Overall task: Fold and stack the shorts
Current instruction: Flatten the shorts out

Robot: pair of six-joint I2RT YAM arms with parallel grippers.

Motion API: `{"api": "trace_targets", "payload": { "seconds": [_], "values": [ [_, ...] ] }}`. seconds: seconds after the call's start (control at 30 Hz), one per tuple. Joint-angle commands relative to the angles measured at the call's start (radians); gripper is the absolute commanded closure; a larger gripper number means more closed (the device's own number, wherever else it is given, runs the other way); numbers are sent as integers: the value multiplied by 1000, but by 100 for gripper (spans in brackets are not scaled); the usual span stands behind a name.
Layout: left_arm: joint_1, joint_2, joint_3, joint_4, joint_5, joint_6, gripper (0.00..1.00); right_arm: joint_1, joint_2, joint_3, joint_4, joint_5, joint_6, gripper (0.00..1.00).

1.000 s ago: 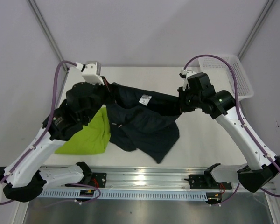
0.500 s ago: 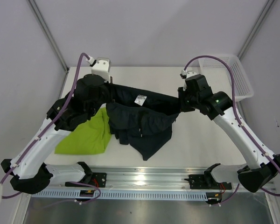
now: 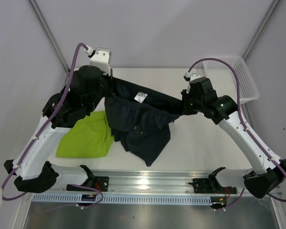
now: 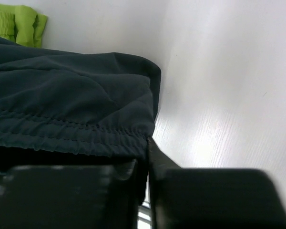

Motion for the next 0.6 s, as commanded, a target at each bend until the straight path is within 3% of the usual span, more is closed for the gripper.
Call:
{"api": "trace_targets", "payload": {
  "seconds": [0.0,0.23,0.47,0.57],
  "values": [
    [39,-15,91,35,-132,58,100,-24,-28,28,-95,82,5,99],
    [41,-84,191,-30,-47,-7,100,-23,-203,124,-64,12,51,100],
    [41,-291,148,-11,160,-80,100,-15,-363,221,-121,-226,66,100],
    [41,-354,125,-28,203,-123,100,-16,-409,277,-180,-230,102,100]
  ]
}}
